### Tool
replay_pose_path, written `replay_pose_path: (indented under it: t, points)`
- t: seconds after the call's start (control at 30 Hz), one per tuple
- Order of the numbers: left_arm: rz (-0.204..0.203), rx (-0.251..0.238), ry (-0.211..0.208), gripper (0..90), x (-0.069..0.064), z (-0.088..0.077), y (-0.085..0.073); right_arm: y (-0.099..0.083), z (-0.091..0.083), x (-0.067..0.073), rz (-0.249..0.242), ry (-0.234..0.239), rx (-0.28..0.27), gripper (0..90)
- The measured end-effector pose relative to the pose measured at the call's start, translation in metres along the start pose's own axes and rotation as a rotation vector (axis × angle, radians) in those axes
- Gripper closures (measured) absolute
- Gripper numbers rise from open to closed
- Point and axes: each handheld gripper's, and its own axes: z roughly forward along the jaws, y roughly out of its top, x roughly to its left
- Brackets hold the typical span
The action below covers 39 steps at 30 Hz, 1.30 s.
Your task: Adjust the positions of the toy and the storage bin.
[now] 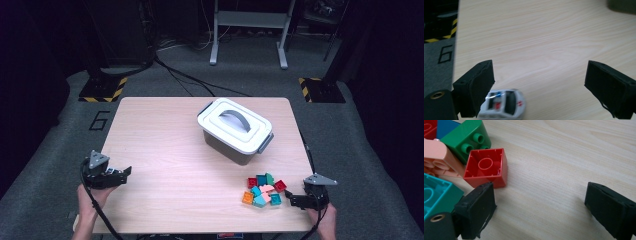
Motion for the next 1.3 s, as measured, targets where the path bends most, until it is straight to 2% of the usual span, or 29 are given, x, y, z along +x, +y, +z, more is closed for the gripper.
replay_pose_path:
  t: [0.03,0.07,0.1,0.13,0.17,0.2,0.23,0.27,0.33,0.37,0.4,0.43,0.53,0.7,0.73,0.93,1.03,1.13,1.2,1.3]
  points:
    - [0.0,0.0,0.0,8.5,0.0,0.0,0.0,0.0,0.0,0.0,0.0,0.0,0.0,8.9]
    - [0.024,0.012,-0.046,8.1,-0.017,0.007,0.0,0.0,0.0,0.0,0.0,0.0,0.0,8.9]
    - [0.024,0.012,-0.046,8.0,-0.017,0.007,0.0,0.0,0.0,0.0,0.0,0.0,0.0,8.9]
    - [0.05,0.032,-0.066,7.6,-0.027,0.014,-0.002,0.0,0.0,0.0,0.0,0.0,0.0,8.9]
    - [0.092,0.072,-0.09,7.4,-0.039,0.025,-0.007,0.0,0.0,0.0,0.0,0.0,0.0,8.9]
    - [0.112,0.098,-0.097,6.9,-0.045,0.032,-0.011,0.0,0.0,0.0,0.0,0.0,0.0,8.9]
    - [0.112,0.098,-0.097,5.8,-0.045,0.032,-0.011,0.0,0.0,0.0,0.0,0.0,0.0,8.9]
    - [0.125,0.134,-0.118,5.8,-0.051,0.04,-0.017,0.0,0.0,0.0,0.0,0.001,0.0,9.0]
    - [0.16,0.167,-0.129,4.3,-0.062,0.052,-0.029,0.0,0.0,0.0,0.001,0.002,-0.001,9.0]
    - [0.163,0.176,-0.137,4.0,-0.064,0.055,-0.033,0.0,0.0,0.0,0.0,0.003,-0.001,9.0]
    - [0.163,0.176,-0.137,3.7,-0.064,0.055,-0.033,0.0,0.0,0.0,0.0,0.003,-0.001,9.0]
    - [0.162,0.184,-0.154,3.7,-0.065,0.058,-0.036,0.0,0.0,0.0,0.0,0.003,-0.001,9.1]
    - [0.127,0.155,-0.164,2.4,-0.063,0.062,-0.04,0.0,0.0,0.0,0.0,0.002,-0.001,9.0]
    - [0.135,0.132,-0.173,0.7,-0.061,0.065,-0.041,0.0,0.0,0.0,0.0,0.0,0.0,9.2]
    - [0.145,0.138,-0.18,0.3,-0.06,0.066,-0.04,0.0,0.0,0.0,-0.003,0.0,-0.002,9.3]
    - [0.142,0.133,-0.183,0.4,-0.061,0.066,-0.041,0.0,-0.001,-0.001,0.008,0.008,-0.003,9.6]
    - [0.138,0.131,-0.174,0.5,-0.062,0.066,-0.041,0.0,-0.002,-0.003,0.03,-0.001,0.001,10.3]
    - [0.148,0.137,-0.177,0.5,-0.061,0.066,-0.04,0.001,-0.003,-0.008,0.063,0.028,-0.003,7.2]
    - [0.136,0.129,-0.174,0.5,-0.062,0.067,-0.041,0.002,-0.003,-0.01,0.059,0.034,0.011,5.6]
    - [0.142,0.125,-0.179,2.5,-0.063,0.066,-0.041,0.01,-0.006,-0.01,0.046,0.036,0.014,5.3]
